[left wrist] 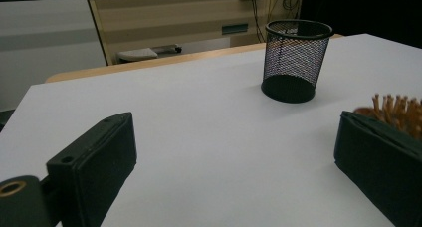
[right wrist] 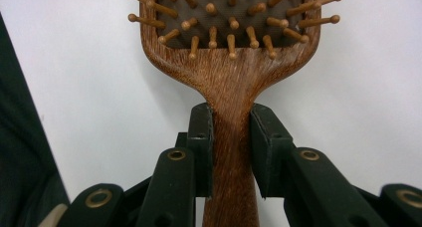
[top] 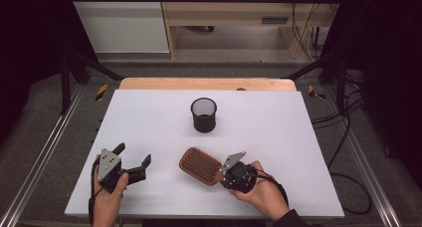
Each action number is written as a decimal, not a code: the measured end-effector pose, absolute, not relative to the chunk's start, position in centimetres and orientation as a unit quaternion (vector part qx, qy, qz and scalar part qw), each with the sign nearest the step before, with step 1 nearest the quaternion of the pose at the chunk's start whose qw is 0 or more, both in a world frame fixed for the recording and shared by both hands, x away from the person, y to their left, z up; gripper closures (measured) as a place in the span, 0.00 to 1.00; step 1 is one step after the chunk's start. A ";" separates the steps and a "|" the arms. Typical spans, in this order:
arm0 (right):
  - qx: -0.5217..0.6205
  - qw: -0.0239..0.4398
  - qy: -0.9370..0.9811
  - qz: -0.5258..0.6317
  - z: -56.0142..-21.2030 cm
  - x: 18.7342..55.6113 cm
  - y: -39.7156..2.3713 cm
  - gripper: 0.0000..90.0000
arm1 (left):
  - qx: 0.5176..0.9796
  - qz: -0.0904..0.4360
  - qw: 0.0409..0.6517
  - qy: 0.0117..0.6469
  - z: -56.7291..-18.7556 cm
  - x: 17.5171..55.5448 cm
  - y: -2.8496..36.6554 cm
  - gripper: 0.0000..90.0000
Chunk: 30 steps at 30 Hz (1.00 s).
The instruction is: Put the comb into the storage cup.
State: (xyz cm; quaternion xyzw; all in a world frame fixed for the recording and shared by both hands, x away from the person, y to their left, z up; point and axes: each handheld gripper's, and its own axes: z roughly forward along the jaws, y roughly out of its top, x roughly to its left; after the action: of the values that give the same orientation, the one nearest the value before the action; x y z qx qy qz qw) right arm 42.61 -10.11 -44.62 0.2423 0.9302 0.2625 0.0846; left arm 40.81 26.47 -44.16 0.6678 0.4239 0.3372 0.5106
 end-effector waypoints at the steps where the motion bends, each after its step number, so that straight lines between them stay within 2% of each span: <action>1: 0.245 0.089 0.925 0.274 -44.3 42.8 -10.2 0.81 | 0.666 0.335 0.513 0.424 -44.1 40.8 26.4 0.04; 5: 0.246 0.103 0.911 0.315 -43.5 43.5 -10.5 0.81 | 0.659 0.322 0.533 0.423 -43.9 40.6 26.3 0.04; 9: 0.241 0.104 0.897 0.356 -43.0 43.8 -10.9 0.81 | 0.673 0.344 0.523 0.395 -43.4 40.2 25.3 0.05; 19: 0.254 0.122 0.856 0.433 -41.9 44.2 -11.9 0.81 | 0.668 0.304 0.578 0.356 -40.1 40.5 22.9 0.04; 26: 0.264 0.146 0.828 0.472 -40.4 45.1 -11.8 0.81 | 0.652 0.258 0.624 0.345 -37.0 42.8 20.0 0.04; 30: 0.269 0.151 0.815 0.491 -40.4 45.4 -11.6 0.81 | 0.648 0.255 0.630 0.343 -37.1 42.9 18.9 0.04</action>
State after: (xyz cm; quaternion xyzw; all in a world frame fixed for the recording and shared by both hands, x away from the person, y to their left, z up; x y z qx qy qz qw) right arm 45.41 -11.58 -40.39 0.2693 0.8148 0.4908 0.1506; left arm 42.93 18.88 -37.07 0.6484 0.3425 0.2546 0.6305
